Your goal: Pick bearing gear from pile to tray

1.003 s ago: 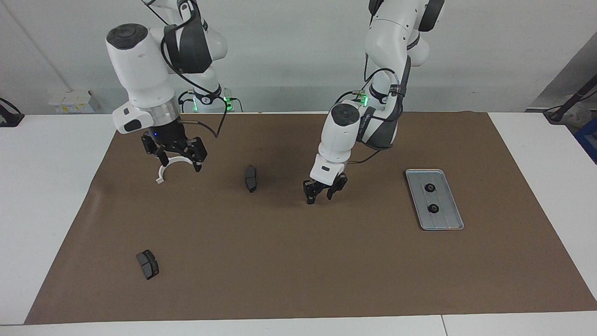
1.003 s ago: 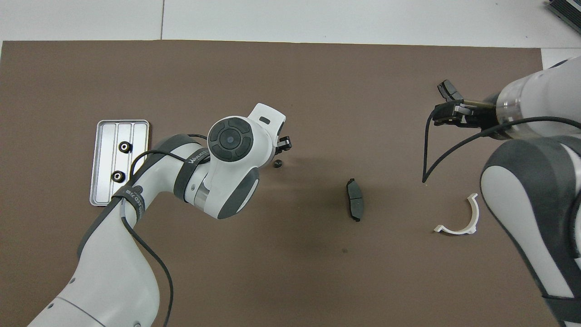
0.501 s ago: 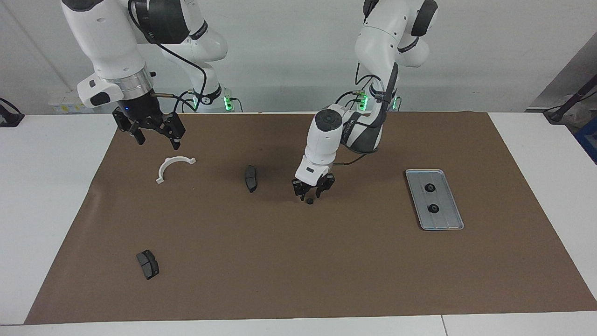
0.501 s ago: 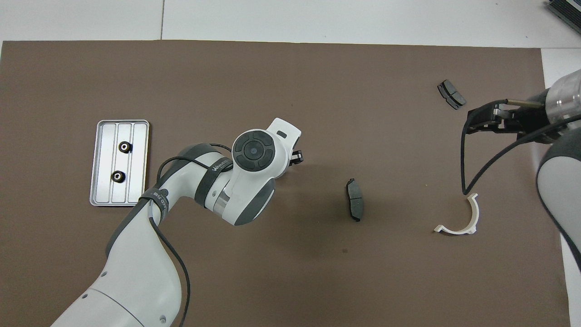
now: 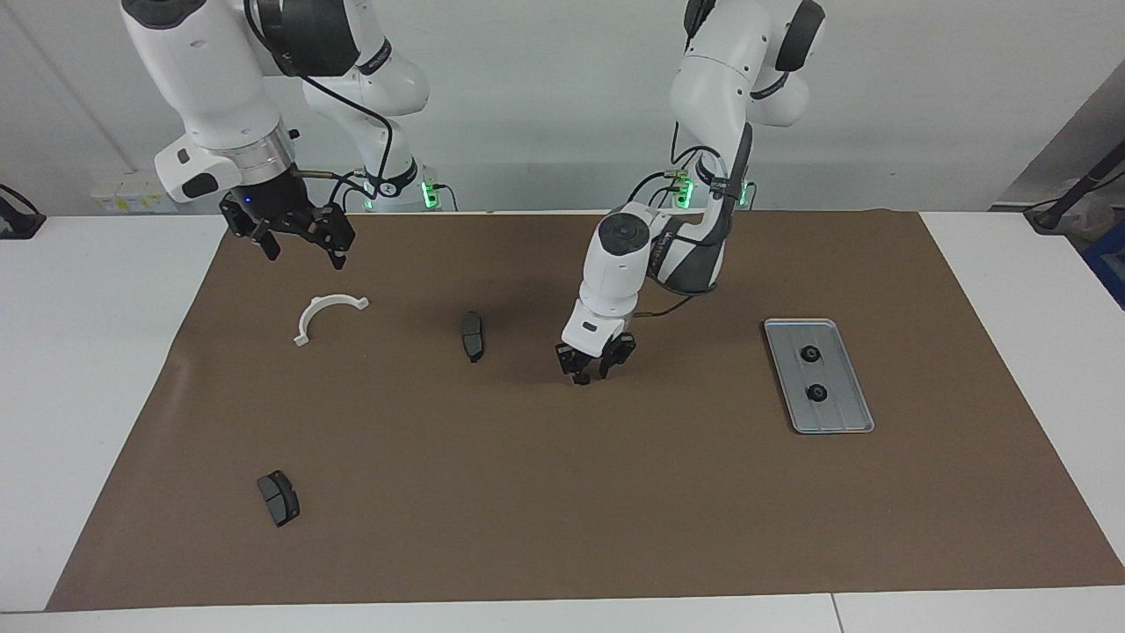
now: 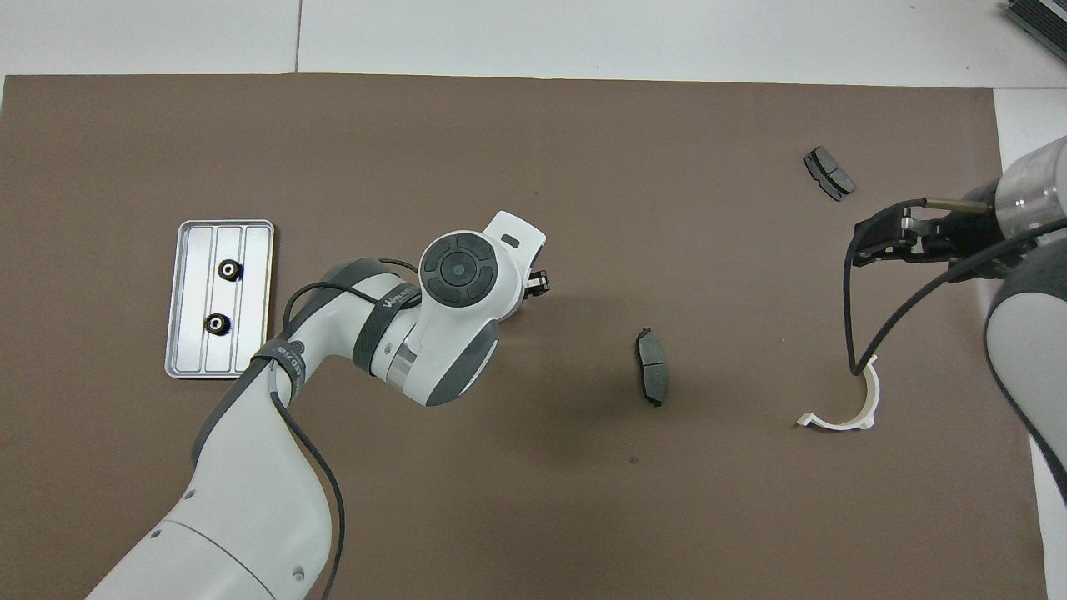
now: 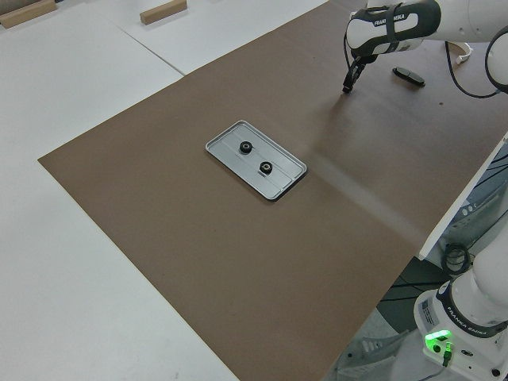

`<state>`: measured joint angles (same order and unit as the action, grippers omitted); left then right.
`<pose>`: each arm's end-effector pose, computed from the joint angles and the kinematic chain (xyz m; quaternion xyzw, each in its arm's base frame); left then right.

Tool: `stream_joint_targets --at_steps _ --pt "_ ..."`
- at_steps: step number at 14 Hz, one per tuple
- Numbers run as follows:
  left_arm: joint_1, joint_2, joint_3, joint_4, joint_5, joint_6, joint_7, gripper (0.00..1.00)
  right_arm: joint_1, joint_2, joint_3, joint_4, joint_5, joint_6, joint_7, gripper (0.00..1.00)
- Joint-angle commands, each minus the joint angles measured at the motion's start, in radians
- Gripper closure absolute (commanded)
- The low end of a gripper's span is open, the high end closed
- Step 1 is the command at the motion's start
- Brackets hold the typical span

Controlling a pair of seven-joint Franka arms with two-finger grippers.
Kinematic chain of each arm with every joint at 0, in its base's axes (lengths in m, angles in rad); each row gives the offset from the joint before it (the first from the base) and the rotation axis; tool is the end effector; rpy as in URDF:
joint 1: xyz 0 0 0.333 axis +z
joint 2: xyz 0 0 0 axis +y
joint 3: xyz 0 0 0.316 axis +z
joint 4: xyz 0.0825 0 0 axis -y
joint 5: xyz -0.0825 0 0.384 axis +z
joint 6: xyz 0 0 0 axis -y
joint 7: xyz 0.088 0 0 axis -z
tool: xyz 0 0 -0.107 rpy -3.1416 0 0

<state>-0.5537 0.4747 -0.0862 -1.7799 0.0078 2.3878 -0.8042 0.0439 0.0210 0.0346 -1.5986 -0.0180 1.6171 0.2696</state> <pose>0.5398 -0.3953 0.3044 0.9939 0.0852 0.0397 0.0569 0.5628 0.0422 0.6037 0.9954 -0.0950 0.0003 0.0087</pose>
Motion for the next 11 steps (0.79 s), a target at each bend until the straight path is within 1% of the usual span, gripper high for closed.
stream_joint_targets --at_steps 1,7,11 --pt "0.005 0.024 0.000 0.033 0.004 0.014 0.014 0.46 -0.009 -0.015 0.008 -0.003 0.012 -0.017 -0.035 0.00" --pt "0.002 0.044 0.000 0.054 0.004 0.008 0.011 0.46 -0.009 -0.015 0.008 -0.003 0.010 -0.014 -0.044 0.00" --pt "-0.002 0.044 0.002 0.054 0.004 0.010 0.011 0.51 -0.004 -0.016 0.011 -0.008 0.001 -0.016 -0.046 0.00"
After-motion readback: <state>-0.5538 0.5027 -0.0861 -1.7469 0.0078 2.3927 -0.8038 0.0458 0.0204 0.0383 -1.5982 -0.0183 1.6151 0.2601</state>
